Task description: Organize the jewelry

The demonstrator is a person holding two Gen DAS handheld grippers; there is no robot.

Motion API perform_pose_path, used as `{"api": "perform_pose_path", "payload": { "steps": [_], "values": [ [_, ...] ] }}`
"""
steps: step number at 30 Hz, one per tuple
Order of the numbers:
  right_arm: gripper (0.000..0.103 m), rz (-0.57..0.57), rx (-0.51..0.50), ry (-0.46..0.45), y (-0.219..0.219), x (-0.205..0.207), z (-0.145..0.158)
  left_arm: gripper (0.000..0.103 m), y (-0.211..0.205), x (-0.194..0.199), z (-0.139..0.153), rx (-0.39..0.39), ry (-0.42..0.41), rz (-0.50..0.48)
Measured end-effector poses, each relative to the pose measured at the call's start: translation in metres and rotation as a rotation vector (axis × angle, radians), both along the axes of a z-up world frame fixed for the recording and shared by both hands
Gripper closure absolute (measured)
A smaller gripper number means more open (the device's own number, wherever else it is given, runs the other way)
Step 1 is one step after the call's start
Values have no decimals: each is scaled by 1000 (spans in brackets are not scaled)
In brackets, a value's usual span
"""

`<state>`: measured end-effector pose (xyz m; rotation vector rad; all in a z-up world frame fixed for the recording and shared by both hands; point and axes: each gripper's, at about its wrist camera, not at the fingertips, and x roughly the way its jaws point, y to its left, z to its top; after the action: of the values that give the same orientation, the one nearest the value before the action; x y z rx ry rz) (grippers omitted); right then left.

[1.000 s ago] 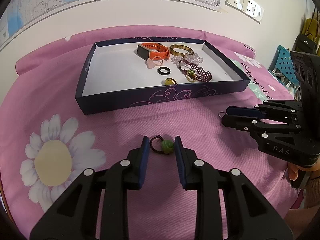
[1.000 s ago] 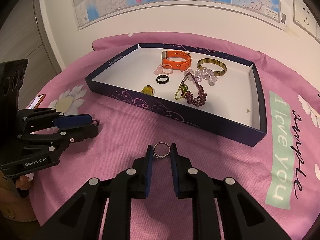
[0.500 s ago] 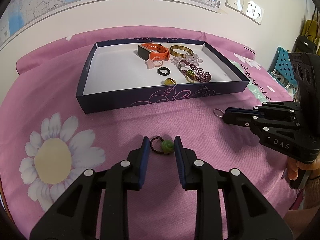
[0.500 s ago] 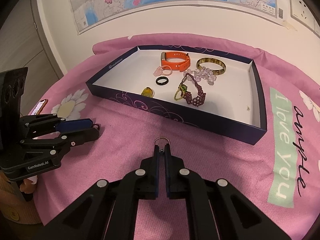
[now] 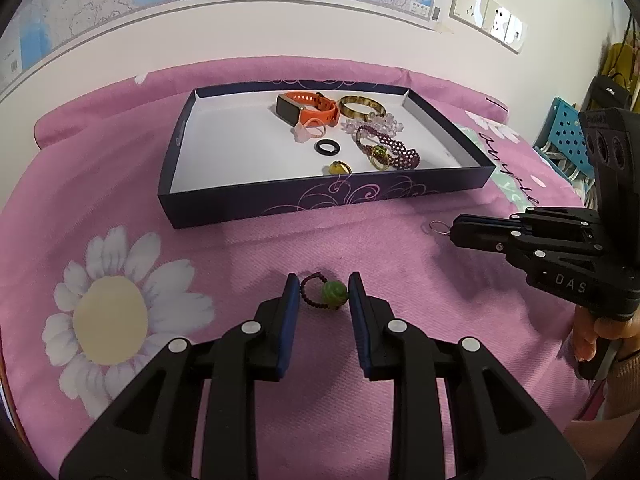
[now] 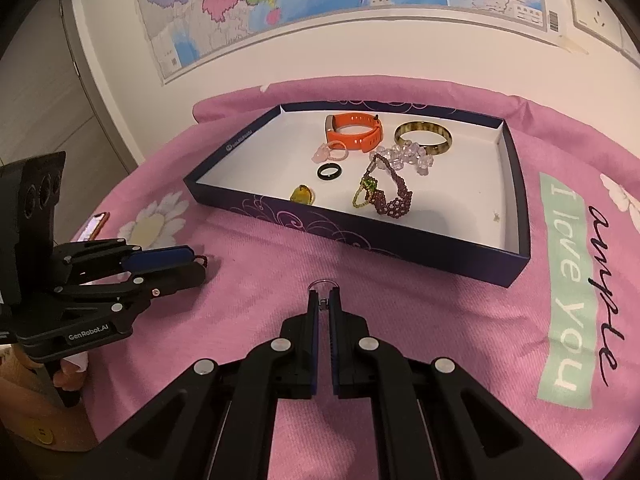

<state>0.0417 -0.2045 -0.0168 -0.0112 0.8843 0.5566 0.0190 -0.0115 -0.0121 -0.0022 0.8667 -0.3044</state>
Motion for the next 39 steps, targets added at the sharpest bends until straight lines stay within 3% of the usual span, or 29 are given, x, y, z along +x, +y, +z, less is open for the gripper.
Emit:
{"api": "perform_pose_path", "payload": {
  "steps": [39],
  "values": [
    [100,2,54,-35,-2,-6,14,78,-4,-6,19,-9,-48,-11]
  ]
}}
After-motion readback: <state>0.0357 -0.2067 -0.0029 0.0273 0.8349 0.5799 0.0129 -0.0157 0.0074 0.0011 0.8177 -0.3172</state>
